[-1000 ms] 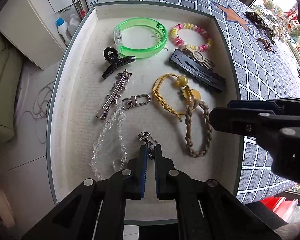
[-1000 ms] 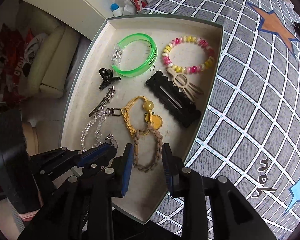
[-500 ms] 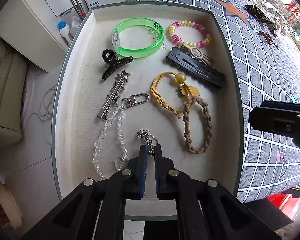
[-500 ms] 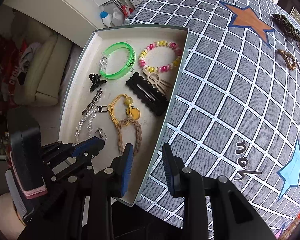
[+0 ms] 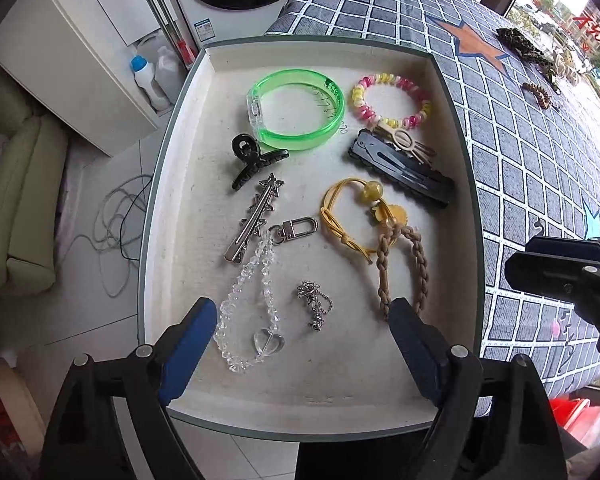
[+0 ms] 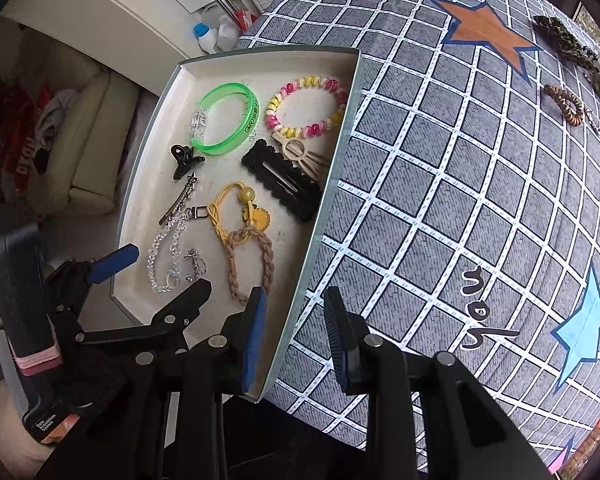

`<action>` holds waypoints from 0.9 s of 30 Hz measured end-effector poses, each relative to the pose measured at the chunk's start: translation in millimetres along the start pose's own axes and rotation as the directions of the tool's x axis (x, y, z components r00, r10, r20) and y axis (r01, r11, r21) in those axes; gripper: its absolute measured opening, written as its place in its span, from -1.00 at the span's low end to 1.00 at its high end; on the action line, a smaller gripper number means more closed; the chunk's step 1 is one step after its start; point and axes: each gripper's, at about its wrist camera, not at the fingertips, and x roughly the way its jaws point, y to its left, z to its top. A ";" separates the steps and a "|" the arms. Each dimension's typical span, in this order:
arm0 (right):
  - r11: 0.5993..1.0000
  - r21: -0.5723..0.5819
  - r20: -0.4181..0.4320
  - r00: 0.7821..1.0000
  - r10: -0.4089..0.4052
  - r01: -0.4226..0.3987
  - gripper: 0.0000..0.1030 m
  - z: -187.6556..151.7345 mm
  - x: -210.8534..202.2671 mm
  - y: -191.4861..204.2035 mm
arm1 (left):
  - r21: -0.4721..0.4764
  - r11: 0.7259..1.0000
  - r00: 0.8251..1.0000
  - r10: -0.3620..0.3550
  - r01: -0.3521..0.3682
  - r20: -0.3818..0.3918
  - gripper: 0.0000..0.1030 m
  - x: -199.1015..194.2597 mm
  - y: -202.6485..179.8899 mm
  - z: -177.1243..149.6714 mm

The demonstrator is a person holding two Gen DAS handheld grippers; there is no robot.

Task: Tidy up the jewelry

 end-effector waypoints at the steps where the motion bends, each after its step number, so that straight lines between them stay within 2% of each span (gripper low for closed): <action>1: 1.000 0.000 -0.001 1.000 -0.001 0.001 -0.36 -0.1 -0.4 -0.4 | 0.003 1.000 1.000 0.002 -0.002 -0.001 0.79 -0.1 -0.2 0.5; 8: 1.000 -0.004 0.002 1.000 -0.016 0.016 -0.36 2.4 -8.9 1.5 | -0.008 1.000 1.000 0.005 -0.005 0.006 0.85 -10.4 2.8 1.8; 11: 0.999 -0.019 0.009 0.999 -0.041 0.041 -0.12 3.9 -15.1 6.8 | -0.006 1.000 1.000 0.019 -0.019 0.014 0.86 -17.6 4.7 3.1; 13: 0.998 -0.033 0.019 0.998 -0.056 0.057 -0.04 5.2 -21.2 11.2 | -0.008 0.999 0.999 0.035 -0.035 0.016 1.00 -24.1 6.9 4.1; 15: 0.996 -0.052 0.029 0.997 -0.075 0.076 0.00 6.5 -27.7 16.4 | -0.012 0.999 0.999 0.036 -0.035 0.025 1.00 -31.6 9.3 5.4; 17: 0.993 -0.069 0.042 0.995 -0.095 0.098 0.09 8.5 -35.4 21.0 | -0.013 0.999 0.998 0.045 -0.045 0.035 1.00 -39.2 11.6 5.7; 19: 0.990 -0.081 0.058 0.992 -0.113 0.118 0.26 9.7 -43.5 25.7 | -0.012 0.998 0.997 0.058 -0.058 0.046 1.00 -47.3 9.9 9.0; 22: 0.983 -0.100 0.085 0.986 -0.144 0.152 0.34 11.4 -55.8 33.0 | -0.012 0.998 0.996 0.065 -0.064 0.057 1.00 -59.6 10.1 11.4; 23: 0.980 -0.107 0.092 0.983 -0.158 0.168 0.40 12.0 -59.7 35.7 | -0.014 0.998 0.996 0.065 -0.065 0.063 1.00 -63.7 10.8 11.9; 24: 0.977 -0.112 0.102 0.981 -0.168 0.179 0.56 12.1 -63.9 38.1 | -0.017 0.998 0.995 0.068 -0.067 0.067 1.00 -68.2 11.7 12.7; 25: 0.975 -0.119 0.114 0.978 -0.174 0.188 0.61 12.2 -69.2 40.4 | -0.019 0.997 0.995 0.071 -0.070 0.072 1.00 -73.0 12.5 13.1; 27: 0.967 -0.134 0.132 0.971 -0.198 0.215 0.61 12.3 -77.1 45.8 | -0.021 0.997 0.994 0.076 -0.074 0.083 1.00 -80.7 13.9 14.4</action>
